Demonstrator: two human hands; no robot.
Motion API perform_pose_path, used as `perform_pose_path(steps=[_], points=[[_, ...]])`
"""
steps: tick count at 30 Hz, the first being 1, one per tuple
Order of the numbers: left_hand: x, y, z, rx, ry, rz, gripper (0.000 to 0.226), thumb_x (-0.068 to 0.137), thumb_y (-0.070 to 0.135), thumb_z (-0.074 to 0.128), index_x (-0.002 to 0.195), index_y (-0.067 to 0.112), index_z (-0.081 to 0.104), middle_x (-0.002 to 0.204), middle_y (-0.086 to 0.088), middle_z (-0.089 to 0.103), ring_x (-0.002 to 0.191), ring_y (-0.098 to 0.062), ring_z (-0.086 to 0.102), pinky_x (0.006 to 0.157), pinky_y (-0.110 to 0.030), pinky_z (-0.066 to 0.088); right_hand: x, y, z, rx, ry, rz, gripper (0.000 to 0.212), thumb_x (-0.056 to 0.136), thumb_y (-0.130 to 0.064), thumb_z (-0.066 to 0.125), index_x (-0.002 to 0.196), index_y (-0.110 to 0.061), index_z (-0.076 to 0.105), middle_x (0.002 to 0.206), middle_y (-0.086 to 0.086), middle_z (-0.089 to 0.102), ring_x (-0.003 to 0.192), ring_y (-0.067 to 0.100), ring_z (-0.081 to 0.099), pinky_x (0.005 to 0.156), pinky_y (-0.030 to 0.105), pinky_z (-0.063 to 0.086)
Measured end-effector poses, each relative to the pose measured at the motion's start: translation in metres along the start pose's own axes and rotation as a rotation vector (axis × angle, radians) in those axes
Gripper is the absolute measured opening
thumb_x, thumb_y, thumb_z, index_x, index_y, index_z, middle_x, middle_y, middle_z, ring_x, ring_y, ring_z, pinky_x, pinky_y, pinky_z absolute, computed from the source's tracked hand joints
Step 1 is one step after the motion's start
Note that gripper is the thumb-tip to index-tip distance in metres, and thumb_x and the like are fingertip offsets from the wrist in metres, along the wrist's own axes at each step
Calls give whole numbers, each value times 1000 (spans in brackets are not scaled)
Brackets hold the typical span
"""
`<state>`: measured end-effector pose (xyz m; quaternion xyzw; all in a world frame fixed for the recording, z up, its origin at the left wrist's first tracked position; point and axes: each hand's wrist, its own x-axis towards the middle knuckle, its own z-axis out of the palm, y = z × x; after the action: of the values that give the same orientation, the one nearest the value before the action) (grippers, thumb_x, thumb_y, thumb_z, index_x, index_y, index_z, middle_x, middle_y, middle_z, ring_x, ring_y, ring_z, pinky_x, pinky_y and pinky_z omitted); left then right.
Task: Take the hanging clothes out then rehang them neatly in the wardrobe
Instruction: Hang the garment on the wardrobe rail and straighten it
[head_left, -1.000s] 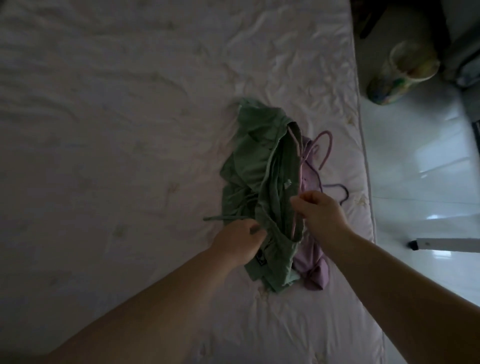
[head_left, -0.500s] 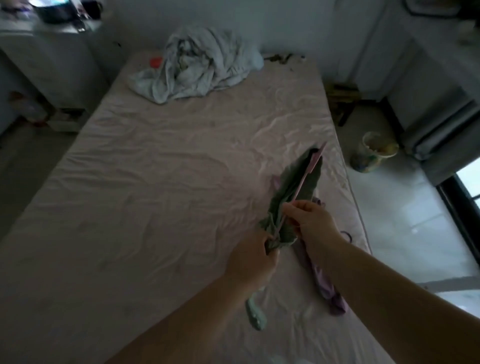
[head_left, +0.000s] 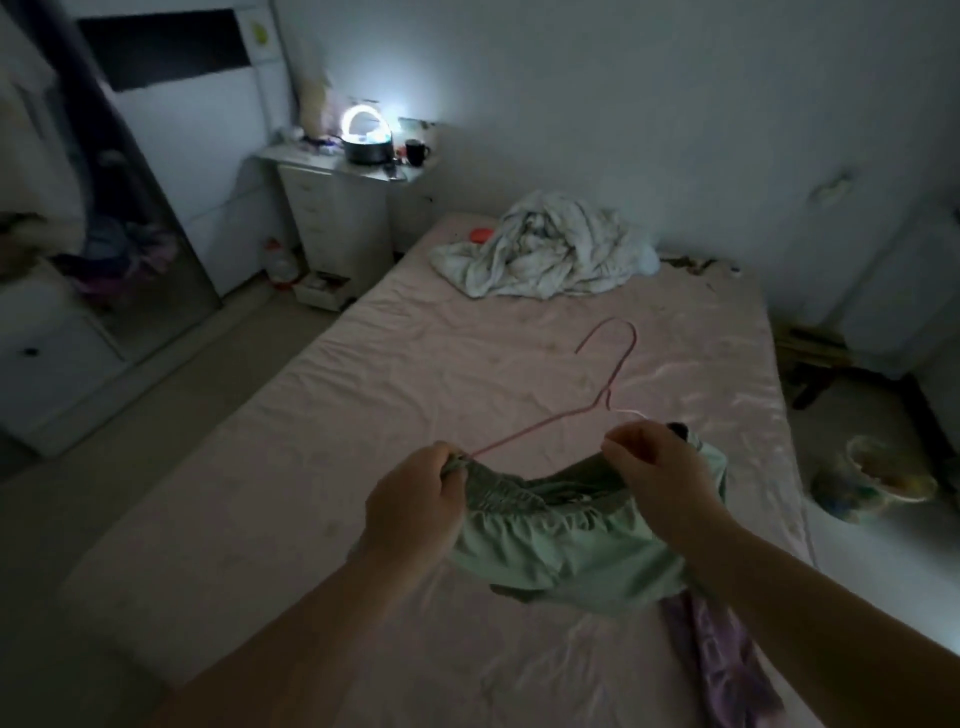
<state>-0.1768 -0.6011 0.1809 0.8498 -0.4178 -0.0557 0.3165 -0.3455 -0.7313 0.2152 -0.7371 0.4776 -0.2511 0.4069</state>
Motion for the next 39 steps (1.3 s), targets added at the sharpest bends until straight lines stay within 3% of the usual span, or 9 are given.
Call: perform_pose_path(steps=[3,7,12,14,16,20,24,32,39], points=[[-14,-27,-43,-37,69,-151,20,93,24,48,106,15,60,104,-7,65,99,-28,58,71,-30,37,-6,-9,6,-113,36,-129,10,83,-12,63,93,-13,64,76,1,58,67,17,52,59,25,39],[-40,-64,-99,-86,175,-287,10,89,21,52,80,21,55,81,-2,60,90,-29,58,70,-34,38,4,-31,33,-345,81,-384,31,78,-17,64,105,-1,63,105,22,58,99,34,55,87,34,40],[-74,-119,-172,-149,246,-422,26,71,35,46,81,18,62,78,-4,60,86,-28,60,71,-34,39,5,-90,97,-408,-68,-492,55,81,-13,66,133,-9,46,126,24,49,120,40,42,101,42,34],[-87,-145,-203,-195,272,-462,14,65,33,46,68,23,55,72,-3,56,83,-28,58,69,-33,37,1,-115,132,-436,-185,-525,51,86,-20,60,135,-12,45,128,22,50,120,37,44,101,40,34],[-100,-174,-235,-218,306,-503,6,63,30,46,63,26,51,71,-4,57,80,-24,55,70,-33,37,-9,-143,170,-464,-297,-540,42,91,-28,52,131,-17,49,124,17,54,114,33,50,96,38,38],[-119,-243,-296,-219,394,-540,28,69,29,50,81,8,64,90,-19,66,86,-27,58,77,-36,41,-33,-199,249,-500,-460,-604,30,94,-34,45,119,-20,54,113,7,57,92,21,51,84,32,39],[-131,-337,-367,-120,412,-602,10,89,12,55,95,12,63,96,-9,63,88,-20,53,72,-25,33,-63,-265,345,-523,-550,-719,28,95,-32,43,114,-15,54,105,4,56,87,15,46,77,25,34],[-148,-472,-488,100,510,-757,35,92,36,53,119,16,56,117,-7,60,108,-26,54,85,-28,37,-111,-375,488,-446,-576,-855,15,94,-30,46,92,-16,49,85,3,46,79,18,42,67,27,26],[-138,-546,-561,106,578,-795,28,92,36,51,111,16,57,108,-6,62,99,-24,56,84,-30,43,-112,-455,584,-320,-612,-943,18,90,-27,53,75,-23,45,65,-8,44,68,22,47,62,30,29]])
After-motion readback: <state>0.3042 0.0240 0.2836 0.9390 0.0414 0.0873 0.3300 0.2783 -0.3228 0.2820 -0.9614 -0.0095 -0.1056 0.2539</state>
